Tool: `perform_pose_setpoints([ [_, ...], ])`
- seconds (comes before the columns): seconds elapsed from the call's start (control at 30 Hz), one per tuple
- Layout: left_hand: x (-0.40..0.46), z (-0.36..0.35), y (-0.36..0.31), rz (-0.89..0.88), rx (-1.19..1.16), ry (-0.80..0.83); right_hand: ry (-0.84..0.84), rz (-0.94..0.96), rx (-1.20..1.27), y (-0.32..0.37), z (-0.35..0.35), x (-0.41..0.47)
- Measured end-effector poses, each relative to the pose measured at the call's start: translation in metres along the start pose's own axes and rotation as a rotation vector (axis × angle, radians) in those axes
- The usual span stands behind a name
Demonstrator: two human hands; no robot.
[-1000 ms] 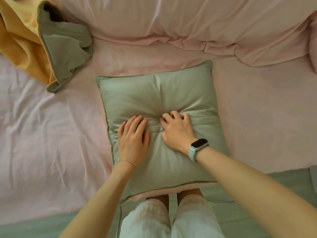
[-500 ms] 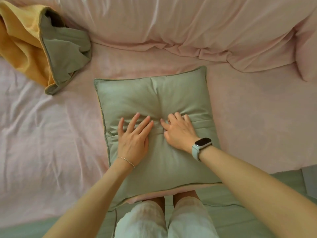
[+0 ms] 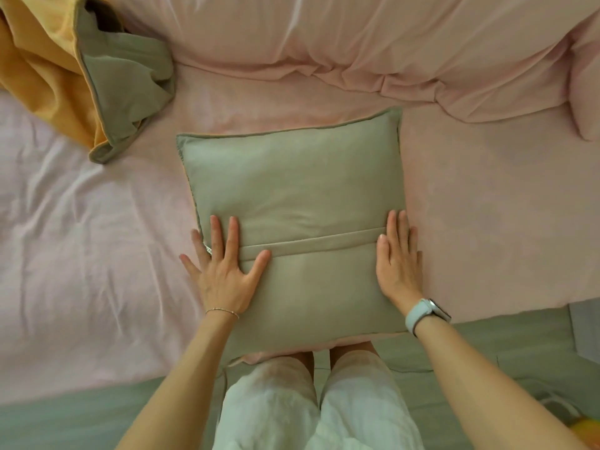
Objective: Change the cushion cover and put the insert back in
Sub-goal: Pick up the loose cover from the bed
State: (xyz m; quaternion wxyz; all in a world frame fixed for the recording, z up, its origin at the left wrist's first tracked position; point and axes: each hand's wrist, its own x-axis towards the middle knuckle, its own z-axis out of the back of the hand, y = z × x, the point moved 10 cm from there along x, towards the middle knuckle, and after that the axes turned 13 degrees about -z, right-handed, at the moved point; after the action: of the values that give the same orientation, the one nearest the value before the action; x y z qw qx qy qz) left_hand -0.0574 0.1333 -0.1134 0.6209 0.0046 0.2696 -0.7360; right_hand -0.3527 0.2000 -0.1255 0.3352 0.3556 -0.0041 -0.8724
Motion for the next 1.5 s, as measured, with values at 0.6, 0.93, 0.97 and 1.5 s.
perform_pose_setpoints([
  [0.6, 0.012, 0.041, 0.012, 0.081, -0.61, -0.312, -0.033, -0.167, 0.11, 0.018, 0.028, 0.01],
  [0.93, 0.019, 0.039, -0.004, 0.216, -0.833, -0.273, -0.144, 0.033, 0.249, 0.067, 0.08, -0.013],
  [0.97, 0.021, 0.041, -0.008, 0.192, -0.823, -0.272, -0.152, 0.049, 0.212, 0.068, 0.087, -0.012],
  [1.5, -0.019, 0.051, -0.006, 0.163, -0.207, -0.053, -0.031, 0.277, -0.38, 0.124, 0.029, -0.059],
])
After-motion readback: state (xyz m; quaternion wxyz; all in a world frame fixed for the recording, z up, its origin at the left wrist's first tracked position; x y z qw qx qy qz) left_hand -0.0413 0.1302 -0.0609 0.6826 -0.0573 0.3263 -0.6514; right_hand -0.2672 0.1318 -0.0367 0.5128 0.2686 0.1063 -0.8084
